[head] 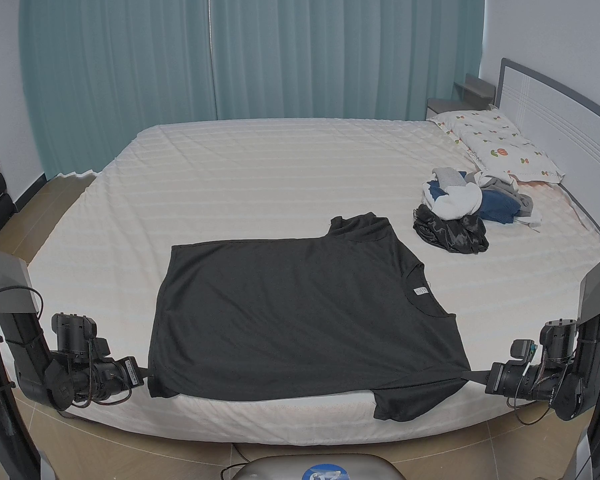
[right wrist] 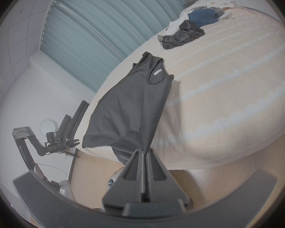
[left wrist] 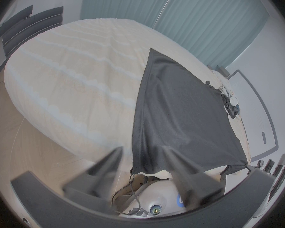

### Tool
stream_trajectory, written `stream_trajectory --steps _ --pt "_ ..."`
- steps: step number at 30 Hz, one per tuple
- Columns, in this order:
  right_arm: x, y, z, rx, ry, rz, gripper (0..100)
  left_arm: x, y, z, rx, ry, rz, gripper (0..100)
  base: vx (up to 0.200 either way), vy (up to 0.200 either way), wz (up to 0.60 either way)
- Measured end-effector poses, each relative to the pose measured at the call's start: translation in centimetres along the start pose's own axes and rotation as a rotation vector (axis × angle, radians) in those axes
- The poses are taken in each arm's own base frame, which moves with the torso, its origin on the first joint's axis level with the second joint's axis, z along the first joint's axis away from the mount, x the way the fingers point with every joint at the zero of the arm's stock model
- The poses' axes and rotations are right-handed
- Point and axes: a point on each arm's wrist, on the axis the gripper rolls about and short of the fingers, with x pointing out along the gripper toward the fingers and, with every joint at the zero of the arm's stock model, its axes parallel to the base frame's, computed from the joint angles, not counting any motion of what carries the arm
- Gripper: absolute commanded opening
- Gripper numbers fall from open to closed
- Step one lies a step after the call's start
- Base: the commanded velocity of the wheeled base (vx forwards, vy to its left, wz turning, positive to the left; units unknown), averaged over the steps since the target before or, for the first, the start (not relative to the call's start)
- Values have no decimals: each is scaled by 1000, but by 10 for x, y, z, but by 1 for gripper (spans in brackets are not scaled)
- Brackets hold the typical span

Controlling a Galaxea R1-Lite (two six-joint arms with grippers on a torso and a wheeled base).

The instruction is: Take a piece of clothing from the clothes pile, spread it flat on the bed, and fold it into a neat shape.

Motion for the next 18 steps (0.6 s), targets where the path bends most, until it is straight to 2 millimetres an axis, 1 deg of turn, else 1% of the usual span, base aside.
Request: stream_trajectory --steps 8,14,16,18 --pt "2 -2 2 1 -4 4 0 1 5 8 -26 -49 -9 100 0 0 0" --pt "5 -4 6 -2 -14 34 0 10 1 20 -95 -81 -33 100 0 0 0" --pt "7 -4 7 -2 -16 38 0 12 0 19 -94 -73 -35 100 0 0 0" --pt "7 -5 7 0 -16 40 0 11 -1 13 -82 -46 -41 100 0 0 0"
